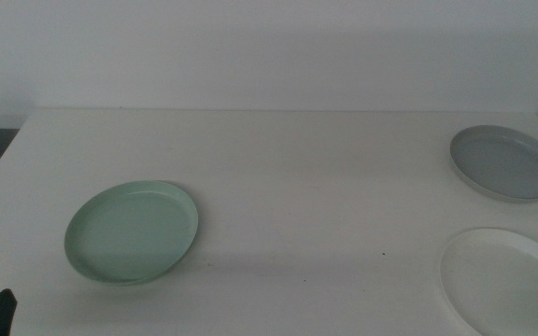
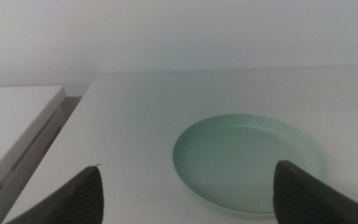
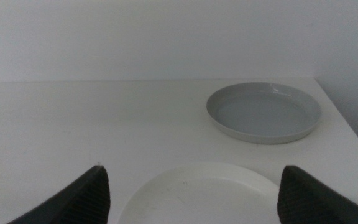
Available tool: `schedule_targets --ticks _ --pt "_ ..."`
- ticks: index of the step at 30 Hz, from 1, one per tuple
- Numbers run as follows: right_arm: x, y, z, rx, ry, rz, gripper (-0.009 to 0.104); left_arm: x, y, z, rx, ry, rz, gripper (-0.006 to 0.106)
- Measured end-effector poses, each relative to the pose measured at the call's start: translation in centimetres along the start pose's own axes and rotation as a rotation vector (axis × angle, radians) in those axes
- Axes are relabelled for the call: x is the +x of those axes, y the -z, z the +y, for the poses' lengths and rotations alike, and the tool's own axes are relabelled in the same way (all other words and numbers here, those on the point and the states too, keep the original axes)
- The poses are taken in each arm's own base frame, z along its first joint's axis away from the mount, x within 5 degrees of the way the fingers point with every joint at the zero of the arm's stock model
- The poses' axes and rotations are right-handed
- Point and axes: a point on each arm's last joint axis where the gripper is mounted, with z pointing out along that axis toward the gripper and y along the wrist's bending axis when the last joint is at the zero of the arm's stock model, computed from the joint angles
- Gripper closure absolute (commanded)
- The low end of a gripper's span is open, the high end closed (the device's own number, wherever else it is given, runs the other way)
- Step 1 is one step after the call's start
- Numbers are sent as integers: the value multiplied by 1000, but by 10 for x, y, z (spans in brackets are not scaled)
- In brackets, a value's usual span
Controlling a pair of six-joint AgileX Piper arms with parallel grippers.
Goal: Stack the three bowls on top of each other.
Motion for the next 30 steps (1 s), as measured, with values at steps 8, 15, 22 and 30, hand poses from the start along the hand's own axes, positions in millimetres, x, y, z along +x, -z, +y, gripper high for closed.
schedule_targets --ticks 8,15,22,30 --pt "-2 0 0 0 -89 -27 2 0 0 0 0 0 0 7" --pt "-54 9 3 -11 -173 -38 2 0 0 0 0 0 0 7" --pt "-107 -1 8 15 -180 361 2 0 0 0 0 0 0 7" --pt "-134 -26 12 26 -206 656 2 0 0 0 0 0 0 7"
